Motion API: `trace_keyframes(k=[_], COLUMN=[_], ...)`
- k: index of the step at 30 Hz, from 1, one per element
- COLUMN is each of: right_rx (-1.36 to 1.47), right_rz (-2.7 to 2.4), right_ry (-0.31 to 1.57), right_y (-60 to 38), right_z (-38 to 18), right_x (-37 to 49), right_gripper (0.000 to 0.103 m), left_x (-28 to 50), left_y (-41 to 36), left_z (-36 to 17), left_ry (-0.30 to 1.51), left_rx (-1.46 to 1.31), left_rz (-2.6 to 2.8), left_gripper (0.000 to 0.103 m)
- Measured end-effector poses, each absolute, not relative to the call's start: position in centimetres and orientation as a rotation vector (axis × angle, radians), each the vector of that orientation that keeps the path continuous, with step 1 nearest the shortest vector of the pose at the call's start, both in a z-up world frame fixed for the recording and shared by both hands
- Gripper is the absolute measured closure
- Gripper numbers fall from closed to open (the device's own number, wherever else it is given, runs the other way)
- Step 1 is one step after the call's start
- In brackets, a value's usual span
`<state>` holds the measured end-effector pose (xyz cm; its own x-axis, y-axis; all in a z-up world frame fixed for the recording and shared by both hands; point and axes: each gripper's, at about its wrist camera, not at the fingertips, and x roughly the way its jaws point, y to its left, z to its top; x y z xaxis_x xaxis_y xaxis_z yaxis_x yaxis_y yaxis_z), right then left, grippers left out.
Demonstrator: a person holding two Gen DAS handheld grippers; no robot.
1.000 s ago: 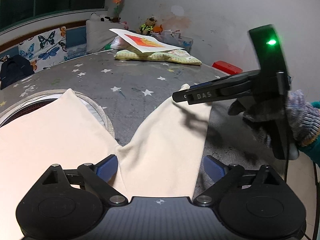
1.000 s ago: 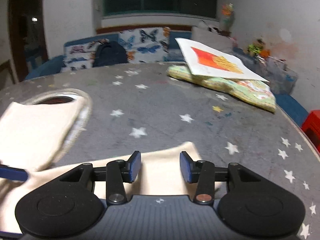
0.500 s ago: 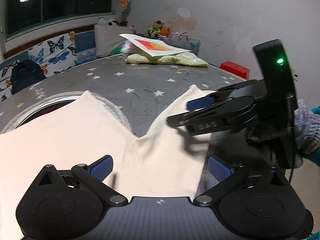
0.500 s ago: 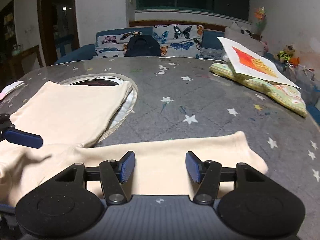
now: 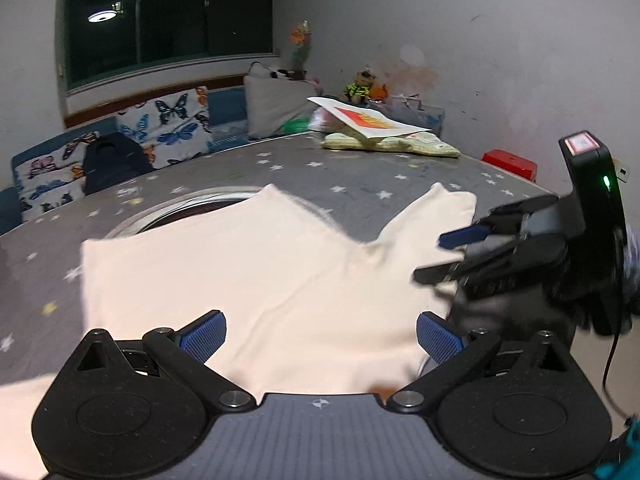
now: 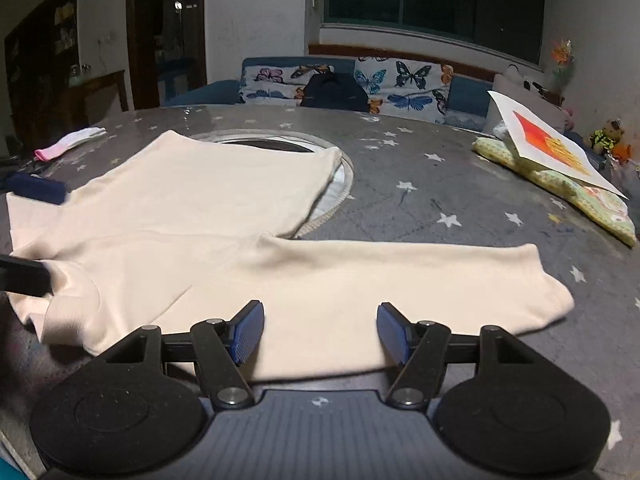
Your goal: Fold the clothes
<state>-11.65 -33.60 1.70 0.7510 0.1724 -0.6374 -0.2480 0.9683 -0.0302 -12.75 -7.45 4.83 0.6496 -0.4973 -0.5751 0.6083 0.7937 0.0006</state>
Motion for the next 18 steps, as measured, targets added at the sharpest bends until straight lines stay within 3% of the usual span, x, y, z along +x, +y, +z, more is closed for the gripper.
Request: trace_keyframes(k=[9, 18], right_rx=[-0.138, -0.229], right_rz=[0.391, 0.541], right_ry=[0.62, 0.682], right_y=[-29.1, -24.7], right_z=[4.1, 2.1], right_x=[-12.8, -14.4], right_gripper=[0.039, 0.043], left_x=[-15.7, -17.8], left_y=[-4.5, -5.0], left_z=[3.1, 1.5], left_ry=[0.63, 0.673], left_rx=[0.172, 0.255], left_rz=[-0.677, -0.801], left_gripper=[0.001, 0.0])
